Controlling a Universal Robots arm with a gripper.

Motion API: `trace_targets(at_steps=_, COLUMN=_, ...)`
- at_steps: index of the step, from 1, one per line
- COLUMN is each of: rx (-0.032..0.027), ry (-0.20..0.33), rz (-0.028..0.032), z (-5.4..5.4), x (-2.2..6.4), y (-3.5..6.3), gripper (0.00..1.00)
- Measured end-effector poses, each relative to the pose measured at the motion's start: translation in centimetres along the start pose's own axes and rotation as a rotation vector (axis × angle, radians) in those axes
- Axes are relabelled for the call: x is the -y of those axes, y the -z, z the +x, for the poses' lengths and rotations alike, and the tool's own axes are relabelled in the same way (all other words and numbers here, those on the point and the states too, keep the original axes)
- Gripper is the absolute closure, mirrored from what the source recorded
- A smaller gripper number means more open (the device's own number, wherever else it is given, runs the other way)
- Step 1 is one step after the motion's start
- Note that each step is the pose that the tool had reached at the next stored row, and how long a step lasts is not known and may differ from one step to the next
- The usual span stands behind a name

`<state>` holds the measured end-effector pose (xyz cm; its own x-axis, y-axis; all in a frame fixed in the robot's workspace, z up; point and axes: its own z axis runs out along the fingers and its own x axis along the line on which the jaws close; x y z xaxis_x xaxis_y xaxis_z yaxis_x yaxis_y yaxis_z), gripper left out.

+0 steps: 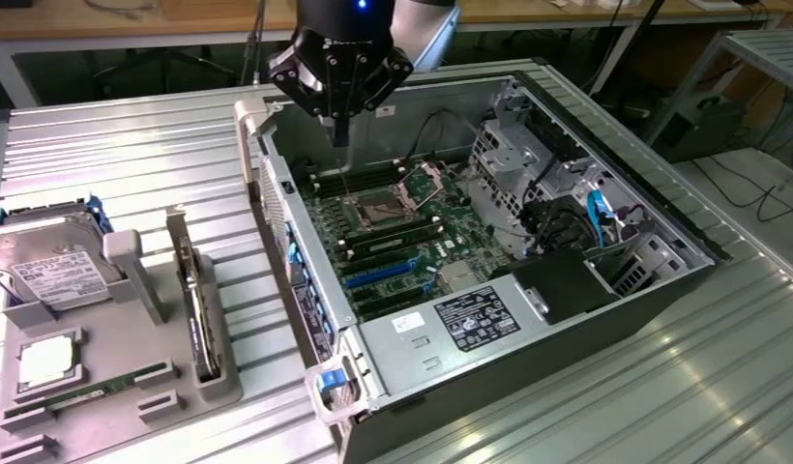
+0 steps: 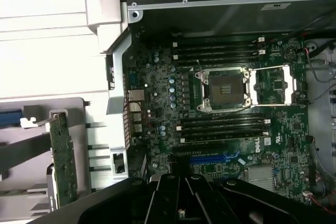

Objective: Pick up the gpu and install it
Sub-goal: 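Reach for the gpu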

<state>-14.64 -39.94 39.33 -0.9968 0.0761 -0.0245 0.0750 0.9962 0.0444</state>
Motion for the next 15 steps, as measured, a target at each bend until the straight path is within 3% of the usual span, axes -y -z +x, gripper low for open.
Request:
trace_targets(at_steps=8, rx=0.0000, ry=0.000, rz=0.0000, z=1.0, x=0.09, y=0.03, gripper=0.89)
trace_targets(at_steps=15, rx=0.0000, ry=0.000, rz=0.0001, z=2.5, x=0.25, y=0.08, gripper=0.89)
